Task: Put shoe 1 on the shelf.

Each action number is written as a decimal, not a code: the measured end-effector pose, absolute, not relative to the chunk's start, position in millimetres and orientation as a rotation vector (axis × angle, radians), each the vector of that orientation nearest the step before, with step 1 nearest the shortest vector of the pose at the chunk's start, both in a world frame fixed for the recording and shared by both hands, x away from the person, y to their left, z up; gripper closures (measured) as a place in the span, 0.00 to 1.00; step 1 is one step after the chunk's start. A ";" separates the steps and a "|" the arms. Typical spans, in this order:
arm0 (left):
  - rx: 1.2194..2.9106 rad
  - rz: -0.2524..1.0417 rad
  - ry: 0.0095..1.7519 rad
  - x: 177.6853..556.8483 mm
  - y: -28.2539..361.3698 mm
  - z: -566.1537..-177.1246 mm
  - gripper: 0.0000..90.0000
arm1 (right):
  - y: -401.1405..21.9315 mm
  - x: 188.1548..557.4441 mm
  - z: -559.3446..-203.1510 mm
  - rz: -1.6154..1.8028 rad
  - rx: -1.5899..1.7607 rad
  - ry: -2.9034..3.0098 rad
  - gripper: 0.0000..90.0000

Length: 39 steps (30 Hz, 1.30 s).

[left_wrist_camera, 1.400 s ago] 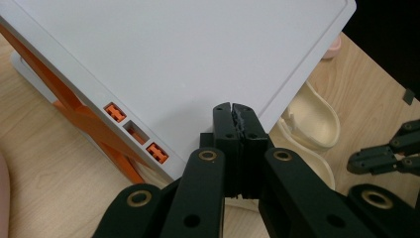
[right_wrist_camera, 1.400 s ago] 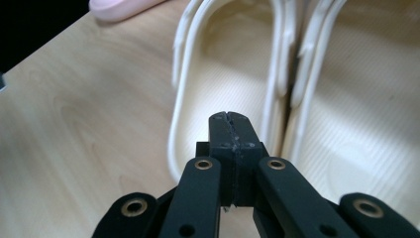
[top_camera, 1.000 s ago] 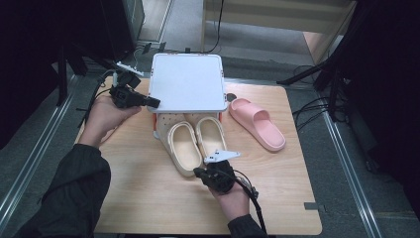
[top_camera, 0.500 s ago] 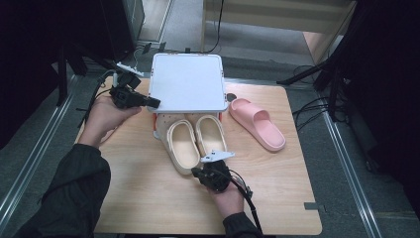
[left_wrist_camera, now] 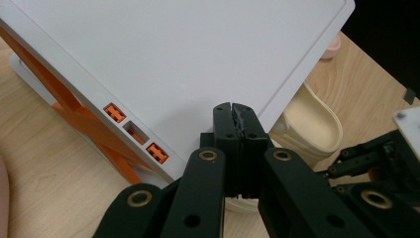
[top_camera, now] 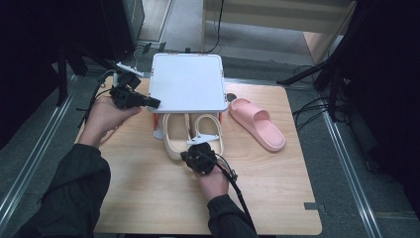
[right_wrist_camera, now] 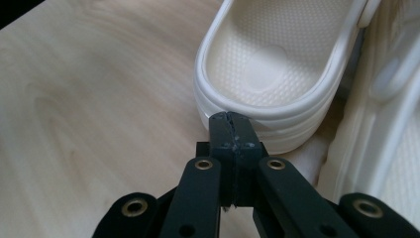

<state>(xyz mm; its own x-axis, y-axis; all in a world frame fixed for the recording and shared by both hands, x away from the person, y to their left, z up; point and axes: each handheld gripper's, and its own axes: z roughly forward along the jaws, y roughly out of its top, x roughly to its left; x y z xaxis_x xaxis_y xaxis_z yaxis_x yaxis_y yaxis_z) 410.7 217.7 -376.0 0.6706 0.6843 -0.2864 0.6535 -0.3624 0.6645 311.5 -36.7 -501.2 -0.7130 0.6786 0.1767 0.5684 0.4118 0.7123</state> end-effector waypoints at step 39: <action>2.081 0.034 1.048 411.5 220.1 -376.3 1.00 | -34.4 323.5 -490.6 1.284 1.154 2.436 1.00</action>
<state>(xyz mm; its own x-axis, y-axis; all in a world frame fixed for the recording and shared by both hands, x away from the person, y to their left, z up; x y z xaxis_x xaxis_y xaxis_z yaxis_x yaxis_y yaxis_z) 411.5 220.1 -376.3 0.6579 0.6890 -0.3041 0.6678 -0.3469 0.6586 323.5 -34.4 -490.6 -0.6908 0.6936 0.2041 0.5605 0.3354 0.7572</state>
